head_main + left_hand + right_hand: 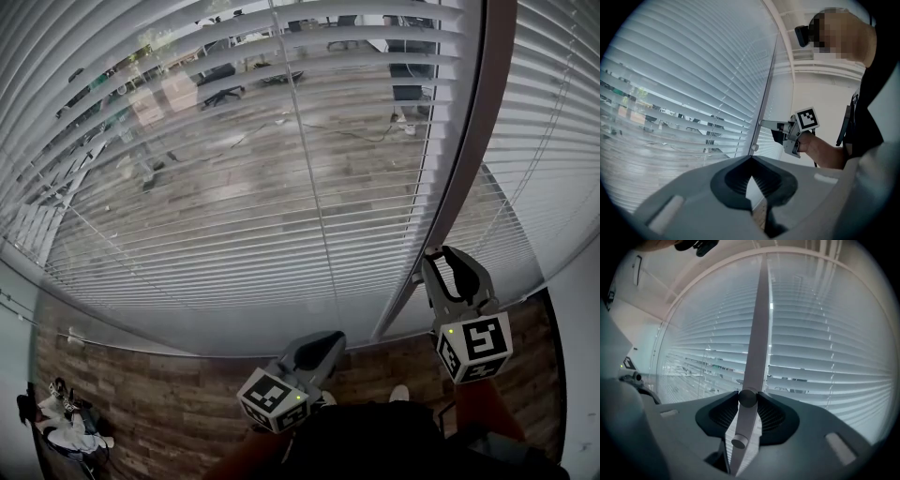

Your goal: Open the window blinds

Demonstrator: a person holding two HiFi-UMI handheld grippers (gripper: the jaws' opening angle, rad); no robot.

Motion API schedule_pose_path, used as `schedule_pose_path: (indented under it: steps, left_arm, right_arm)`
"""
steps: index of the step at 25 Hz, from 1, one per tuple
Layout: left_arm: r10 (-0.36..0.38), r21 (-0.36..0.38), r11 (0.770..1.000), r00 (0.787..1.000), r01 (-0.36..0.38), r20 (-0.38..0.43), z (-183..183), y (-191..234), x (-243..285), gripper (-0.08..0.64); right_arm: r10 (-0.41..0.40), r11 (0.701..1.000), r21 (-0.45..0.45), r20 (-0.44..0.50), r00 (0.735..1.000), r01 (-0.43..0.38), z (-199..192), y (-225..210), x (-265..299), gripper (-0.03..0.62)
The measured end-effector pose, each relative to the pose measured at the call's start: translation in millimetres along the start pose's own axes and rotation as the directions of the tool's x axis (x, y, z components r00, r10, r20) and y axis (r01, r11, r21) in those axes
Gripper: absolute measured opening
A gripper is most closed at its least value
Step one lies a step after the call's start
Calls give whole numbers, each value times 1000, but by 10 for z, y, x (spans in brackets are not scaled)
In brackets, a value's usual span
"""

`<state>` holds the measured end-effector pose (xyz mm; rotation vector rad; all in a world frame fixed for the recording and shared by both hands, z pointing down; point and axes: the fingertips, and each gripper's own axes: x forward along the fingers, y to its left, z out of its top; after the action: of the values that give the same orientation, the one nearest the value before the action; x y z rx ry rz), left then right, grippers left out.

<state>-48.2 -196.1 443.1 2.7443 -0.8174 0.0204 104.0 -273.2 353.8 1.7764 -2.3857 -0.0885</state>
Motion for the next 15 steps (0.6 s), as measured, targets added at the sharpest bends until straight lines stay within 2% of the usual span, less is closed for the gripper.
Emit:
schedule_pose_path:
  steps: [3, 7, 11, 15]
  left_arm:
    - [-1, -2, 1000, 1000, 1, 0, 1, -5, -2, 0]
    - [2, 0, 1000, 1000, -2, -4, 5, -9, 0, 0]
    - [-1, 2, 1000, 1000, 1, -10, -17, 0, -10, 0]
    - [1, 6, 1000, 1000, -1, -13, 8, 16, -10, 0]
  right_arm:
    - [-30, 989, -147, -22, 999, 26, 36, 23, 4, 150]
    - [-77, 952, -298, -28, 997, 65, 29, 72, 11, 149]
    - [-122, 882, -463, -45, 992, 88, 0, 90, 10, 147]
    - [-151, 817, -570, -62, 987, 89, -24, 104, 21, 149]
